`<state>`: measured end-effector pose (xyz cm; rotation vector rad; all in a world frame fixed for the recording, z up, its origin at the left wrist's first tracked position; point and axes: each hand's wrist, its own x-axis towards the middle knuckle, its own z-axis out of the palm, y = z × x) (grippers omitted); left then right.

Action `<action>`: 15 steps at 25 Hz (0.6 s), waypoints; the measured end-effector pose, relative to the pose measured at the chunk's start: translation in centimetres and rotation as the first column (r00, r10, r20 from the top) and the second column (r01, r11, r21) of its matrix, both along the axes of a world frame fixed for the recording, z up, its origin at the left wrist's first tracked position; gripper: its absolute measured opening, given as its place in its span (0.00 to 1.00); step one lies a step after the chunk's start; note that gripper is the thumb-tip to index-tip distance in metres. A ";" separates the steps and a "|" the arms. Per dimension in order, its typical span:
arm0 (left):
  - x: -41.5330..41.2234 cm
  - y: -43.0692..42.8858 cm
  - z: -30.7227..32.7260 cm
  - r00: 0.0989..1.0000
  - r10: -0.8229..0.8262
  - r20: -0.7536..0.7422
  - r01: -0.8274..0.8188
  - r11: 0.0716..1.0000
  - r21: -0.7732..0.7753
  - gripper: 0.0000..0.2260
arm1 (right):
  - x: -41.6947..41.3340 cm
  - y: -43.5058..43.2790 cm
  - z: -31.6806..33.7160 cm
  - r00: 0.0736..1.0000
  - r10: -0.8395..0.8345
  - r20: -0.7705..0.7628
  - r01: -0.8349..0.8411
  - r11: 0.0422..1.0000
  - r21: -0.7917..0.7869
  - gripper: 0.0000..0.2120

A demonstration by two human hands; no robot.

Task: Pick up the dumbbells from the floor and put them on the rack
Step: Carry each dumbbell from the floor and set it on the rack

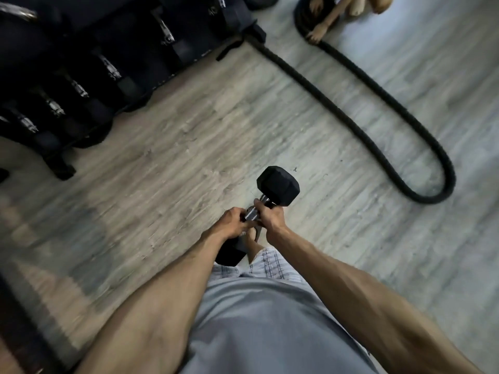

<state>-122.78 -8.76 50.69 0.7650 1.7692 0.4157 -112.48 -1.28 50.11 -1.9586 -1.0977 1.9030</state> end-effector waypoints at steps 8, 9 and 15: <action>-7.7 9.5 0.8 0.984 0.178 -0.010 -0.178 0.984 -0.031 0.11 | -9.4 11.0 0.0 0.977 0.211 0.033 -0.211 0.977 0.011 0.11; -8.8 10.5 0.9 0.980 0.201 -0.008 -0.201 0.979 -0.030 0.12 | -10.6 12.3 -0.3 0.970 0.242 0.033 -0.242 0.970 0.007 0.10; -16.6 16.5 0.3 0.967 0.253 0.018 -0.253 0.967 -0.040 0.12 | -19.5 18.7 -0.5 0.932 0.359 0.052 -0.358 0.933 -0.017 0.08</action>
